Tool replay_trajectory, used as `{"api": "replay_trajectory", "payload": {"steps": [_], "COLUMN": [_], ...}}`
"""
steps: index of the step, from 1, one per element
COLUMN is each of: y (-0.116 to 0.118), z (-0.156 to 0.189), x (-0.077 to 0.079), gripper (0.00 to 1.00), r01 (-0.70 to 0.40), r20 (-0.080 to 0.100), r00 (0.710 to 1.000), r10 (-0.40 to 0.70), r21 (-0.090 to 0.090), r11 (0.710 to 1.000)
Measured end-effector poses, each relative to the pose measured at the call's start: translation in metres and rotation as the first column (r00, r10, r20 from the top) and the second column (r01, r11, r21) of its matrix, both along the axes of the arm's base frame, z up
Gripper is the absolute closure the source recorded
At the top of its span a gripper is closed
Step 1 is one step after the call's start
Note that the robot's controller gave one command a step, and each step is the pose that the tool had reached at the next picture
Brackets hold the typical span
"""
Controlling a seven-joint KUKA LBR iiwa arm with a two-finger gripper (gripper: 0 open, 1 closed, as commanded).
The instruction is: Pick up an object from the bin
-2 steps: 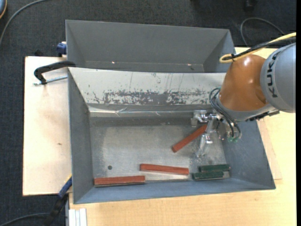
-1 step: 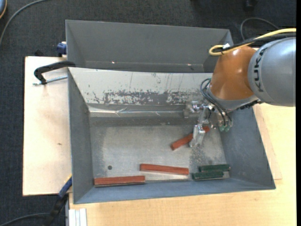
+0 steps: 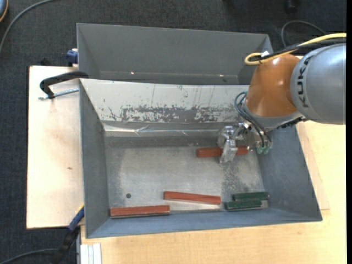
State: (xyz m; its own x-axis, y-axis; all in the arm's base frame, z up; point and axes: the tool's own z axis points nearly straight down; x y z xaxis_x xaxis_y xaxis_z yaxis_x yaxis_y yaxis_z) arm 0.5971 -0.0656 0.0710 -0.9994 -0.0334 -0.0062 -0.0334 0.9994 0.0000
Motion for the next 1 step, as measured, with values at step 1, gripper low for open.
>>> {"api": "replay_trajectory", "payload": {"steps": [1], "y": [0.0291], "z": [0.1314], "x": [0.0086], "gripper": [1.0], "r01": [-0.138], "r20": [0.01], "r00": [0.99], "r10": [0.138], "r21": [-0.002], "r11": [0.99]}}
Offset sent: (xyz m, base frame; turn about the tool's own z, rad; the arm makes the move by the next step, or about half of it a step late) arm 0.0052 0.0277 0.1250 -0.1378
